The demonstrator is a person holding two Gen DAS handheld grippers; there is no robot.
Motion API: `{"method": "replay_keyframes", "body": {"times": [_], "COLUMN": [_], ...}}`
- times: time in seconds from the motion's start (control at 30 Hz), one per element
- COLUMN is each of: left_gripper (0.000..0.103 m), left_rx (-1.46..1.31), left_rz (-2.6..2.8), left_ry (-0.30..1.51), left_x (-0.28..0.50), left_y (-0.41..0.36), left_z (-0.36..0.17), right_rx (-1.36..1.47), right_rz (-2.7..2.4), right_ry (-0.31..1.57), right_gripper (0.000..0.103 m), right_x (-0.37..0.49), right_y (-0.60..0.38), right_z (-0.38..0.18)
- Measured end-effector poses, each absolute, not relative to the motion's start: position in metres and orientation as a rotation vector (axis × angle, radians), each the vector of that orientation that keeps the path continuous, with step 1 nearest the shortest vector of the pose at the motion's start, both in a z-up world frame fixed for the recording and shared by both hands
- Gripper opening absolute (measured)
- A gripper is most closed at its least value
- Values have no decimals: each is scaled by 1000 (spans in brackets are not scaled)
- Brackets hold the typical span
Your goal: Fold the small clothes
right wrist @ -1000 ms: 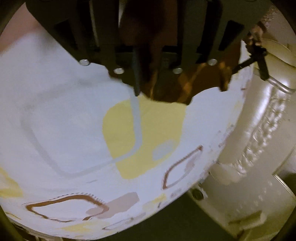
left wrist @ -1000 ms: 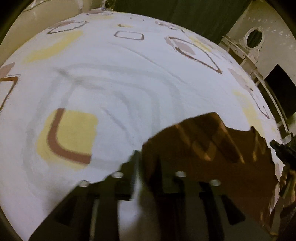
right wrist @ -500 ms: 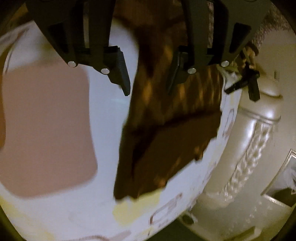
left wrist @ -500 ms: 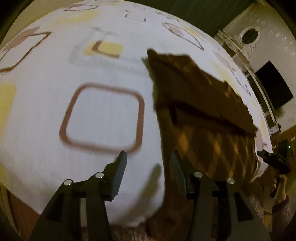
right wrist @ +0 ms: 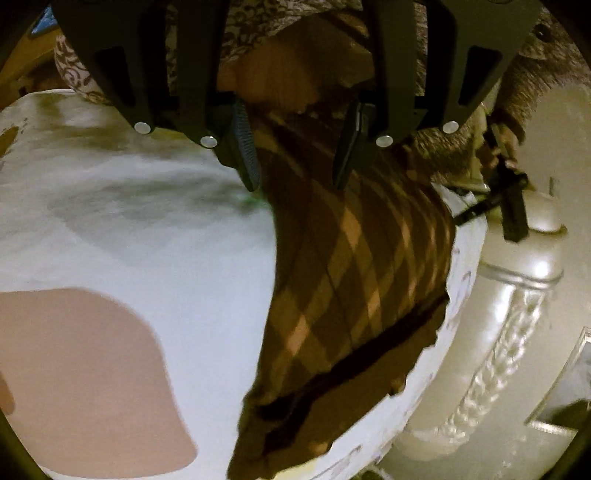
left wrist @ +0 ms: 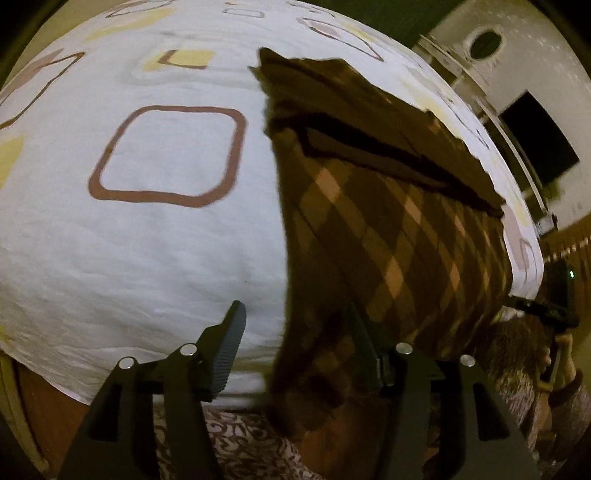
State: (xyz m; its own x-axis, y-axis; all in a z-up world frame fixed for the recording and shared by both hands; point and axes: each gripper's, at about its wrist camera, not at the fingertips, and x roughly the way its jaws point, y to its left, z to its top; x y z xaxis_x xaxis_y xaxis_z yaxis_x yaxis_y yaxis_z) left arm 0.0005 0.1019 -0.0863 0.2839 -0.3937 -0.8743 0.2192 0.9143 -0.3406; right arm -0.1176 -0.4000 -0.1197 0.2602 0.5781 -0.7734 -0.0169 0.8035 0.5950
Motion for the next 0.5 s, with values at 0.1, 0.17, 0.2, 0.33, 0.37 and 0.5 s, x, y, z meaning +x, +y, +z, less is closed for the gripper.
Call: {"method": "replay_keyframes", "body": {"times": [0.1,0.17,0.2,0.33,0.37,0.5], "left_gripper": [57,57,57,57,57,57], "left_rx": [-153,-193,-244,-294,-305,-322], "left_rz": [-436,-444,-451,-449,-457,-487], "left_ry": [1229,1260,1281,1263,1259,1242], "left_x": [-5,-6,-5,-6,-6,-11], "left_y": [99,100,102,105,106,105], "left_z": [-91,-100,-106,-107,-106,-108], "right_rx": [519,526,534,552,546,476], "right_rz": [450,462,470,510,517,538], "right_ry": [1257,1259,1259,1279,1287,1310], "right_gripper": [46,49,50,50,50,50], "right_x": [-119,-118,-118,-118,-118,-119], "right_y": [-395,-395,-394,-387,-384,-368], "right_z": [-123,-123,-123,-127,-128,-129]}}
